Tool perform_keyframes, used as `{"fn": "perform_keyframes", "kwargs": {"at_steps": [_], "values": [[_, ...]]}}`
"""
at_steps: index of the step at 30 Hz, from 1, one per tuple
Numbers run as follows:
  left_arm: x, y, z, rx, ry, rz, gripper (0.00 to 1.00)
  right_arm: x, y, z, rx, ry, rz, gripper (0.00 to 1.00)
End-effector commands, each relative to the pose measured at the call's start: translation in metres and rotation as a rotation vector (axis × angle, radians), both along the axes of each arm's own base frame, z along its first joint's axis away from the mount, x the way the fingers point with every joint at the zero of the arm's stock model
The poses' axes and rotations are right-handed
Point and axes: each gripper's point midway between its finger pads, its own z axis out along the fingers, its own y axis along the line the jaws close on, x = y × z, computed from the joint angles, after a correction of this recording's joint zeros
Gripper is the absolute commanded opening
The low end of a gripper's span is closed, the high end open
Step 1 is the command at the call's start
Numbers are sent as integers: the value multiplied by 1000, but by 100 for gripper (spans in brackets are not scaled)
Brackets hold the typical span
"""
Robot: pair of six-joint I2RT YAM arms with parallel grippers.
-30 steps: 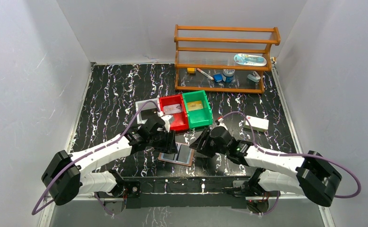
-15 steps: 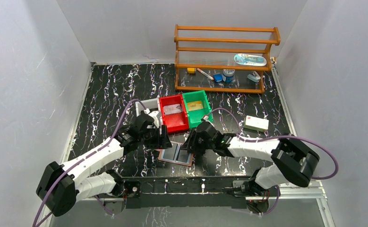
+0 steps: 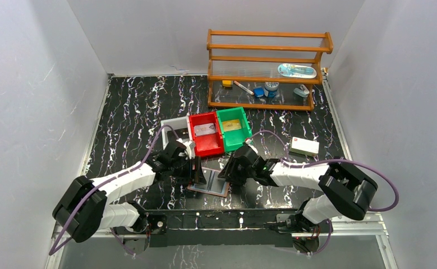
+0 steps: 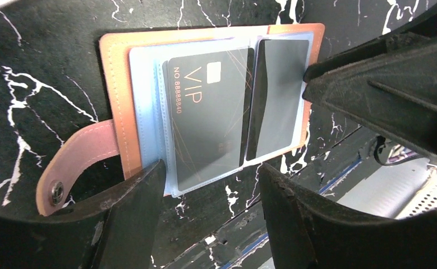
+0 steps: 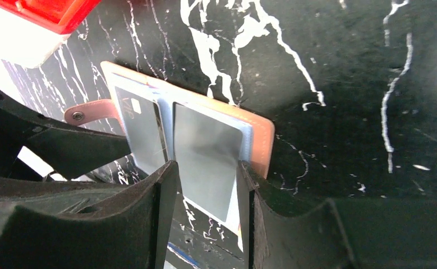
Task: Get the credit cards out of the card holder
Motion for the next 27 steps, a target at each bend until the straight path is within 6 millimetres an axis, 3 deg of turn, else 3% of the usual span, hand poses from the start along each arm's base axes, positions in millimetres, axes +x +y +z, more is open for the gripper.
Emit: {"fn": "perform_keyframes", "kwargs": {"at_steps": [1, 6, 9, 14, 20, 27], "values": [[-16, -4, -2, -63, 64, -5, 59, -3, -27, -20, -109, 2, -1, 52], [-24, -6, 8, -105, 81, -5, 56, 3, -21, -6, -92, -15, 40, 53], [-23, 9, 11, -17, 77, 39, 59, 7, -19, 14, -87, -35, 60, 54], [-6, 8, 49, 6, 47, 115, 63, 4, -11, 52, -30, -17, 71, 56], [21, -7, 88, -7, 29, 179, 62, -14, -12, 65, 1, 115, 29, 59], [33, -17, 85, -59, -40, 147, 58, -6, -16, 55, 22, 23, 30, 57]]}}
